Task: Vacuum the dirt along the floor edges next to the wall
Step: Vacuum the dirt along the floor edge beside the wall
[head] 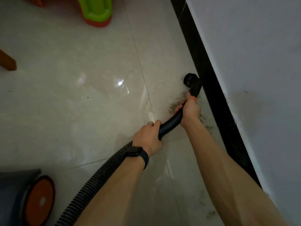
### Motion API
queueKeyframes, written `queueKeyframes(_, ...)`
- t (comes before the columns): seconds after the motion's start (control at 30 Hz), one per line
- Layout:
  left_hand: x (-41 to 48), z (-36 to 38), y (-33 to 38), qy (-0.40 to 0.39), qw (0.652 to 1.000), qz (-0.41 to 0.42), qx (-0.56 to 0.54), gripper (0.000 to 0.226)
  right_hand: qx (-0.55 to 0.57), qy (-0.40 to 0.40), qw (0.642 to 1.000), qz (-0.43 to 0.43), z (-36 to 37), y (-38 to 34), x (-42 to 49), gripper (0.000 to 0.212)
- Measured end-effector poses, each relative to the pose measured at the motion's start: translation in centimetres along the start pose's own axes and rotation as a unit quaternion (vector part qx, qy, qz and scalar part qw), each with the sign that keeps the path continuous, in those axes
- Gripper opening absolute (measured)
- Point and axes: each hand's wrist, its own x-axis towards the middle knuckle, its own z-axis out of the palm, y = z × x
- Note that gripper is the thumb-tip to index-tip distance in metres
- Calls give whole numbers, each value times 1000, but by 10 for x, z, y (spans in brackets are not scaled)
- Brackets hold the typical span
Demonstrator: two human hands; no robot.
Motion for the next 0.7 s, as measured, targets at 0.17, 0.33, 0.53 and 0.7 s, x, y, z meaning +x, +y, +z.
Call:
queueKeyframes(0.17,21,-3,2,-27,998,2,-55,39,-72,15,997,-24,10,-16,13,32)
queueKeyframes(0.33,25,-11,-11,-67,994,-6,-81,43,-95,-11,995,-28,22,-13,6,23)
queueKeyframes(0.53,-28,-20,-57,-174,977,-93,-78,49,-100,-38,994,-11,30,51,-51,21)
queueKeyframes(0.7,-77,-26,-68,-276,931,-178,-159,65,-174,-225,957,54,50,69,-106,16)
